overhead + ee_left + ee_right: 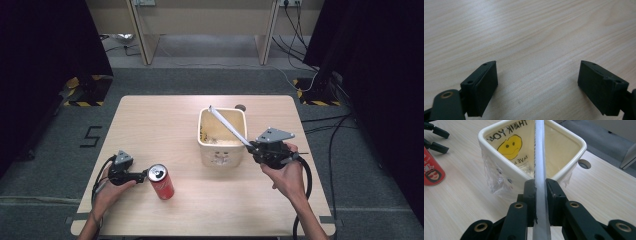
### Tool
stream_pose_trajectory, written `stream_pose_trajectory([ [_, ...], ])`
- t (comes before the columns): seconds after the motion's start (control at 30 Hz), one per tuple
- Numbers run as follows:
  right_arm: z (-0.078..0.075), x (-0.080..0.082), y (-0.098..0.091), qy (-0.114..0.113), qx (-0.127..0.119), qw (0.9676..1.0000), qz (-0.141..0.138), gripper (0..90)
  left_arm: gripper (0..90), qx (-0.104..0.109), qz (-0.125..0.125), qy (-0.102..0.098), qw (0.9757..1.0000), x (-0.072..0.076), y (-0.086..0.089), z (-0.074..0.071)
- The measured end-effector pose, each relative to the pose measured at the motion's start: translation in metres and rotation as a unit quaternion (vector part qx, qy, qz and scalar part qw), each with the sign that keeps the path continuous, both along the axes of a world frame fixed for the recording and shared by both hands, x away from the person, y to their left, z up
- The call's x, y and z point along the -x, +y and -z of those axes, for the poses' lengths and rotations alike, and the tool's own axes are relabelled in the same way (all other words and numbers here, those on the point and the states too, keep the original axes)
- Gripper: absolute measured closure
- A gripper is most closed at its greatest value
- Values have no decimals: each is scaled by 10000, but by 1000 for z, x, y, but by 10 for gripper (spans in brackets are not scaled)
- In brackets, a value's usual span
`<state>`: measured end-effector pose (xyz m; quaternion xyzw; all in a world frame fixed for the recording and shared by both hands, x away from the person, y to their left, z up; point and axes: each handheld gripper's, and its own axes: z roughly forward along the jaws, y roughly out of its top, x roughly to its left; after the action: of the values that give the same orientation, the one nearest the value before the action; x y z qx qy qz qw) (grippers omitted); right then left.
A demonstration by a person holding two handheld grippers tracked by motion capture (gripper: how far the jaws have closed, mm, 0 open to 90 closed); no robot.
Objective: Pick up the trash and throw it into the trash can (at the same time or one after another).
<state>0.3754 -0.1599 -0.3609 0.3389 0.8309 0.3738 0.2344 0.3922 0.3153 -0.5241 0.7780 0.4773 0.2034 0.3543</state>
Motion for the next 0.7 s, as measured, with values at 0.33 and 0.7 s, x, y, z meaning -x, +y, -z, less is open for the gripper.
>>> stream_pose_trajectory([
  [0.33,-6,-6,6,53,160,9998,-58,792,157,-10,6,20,10000,0,0,0],
  [0.7,-17,-13,1,-24,-316,9994,131,514,157,-6,6,13,10000,0,0,0],
])
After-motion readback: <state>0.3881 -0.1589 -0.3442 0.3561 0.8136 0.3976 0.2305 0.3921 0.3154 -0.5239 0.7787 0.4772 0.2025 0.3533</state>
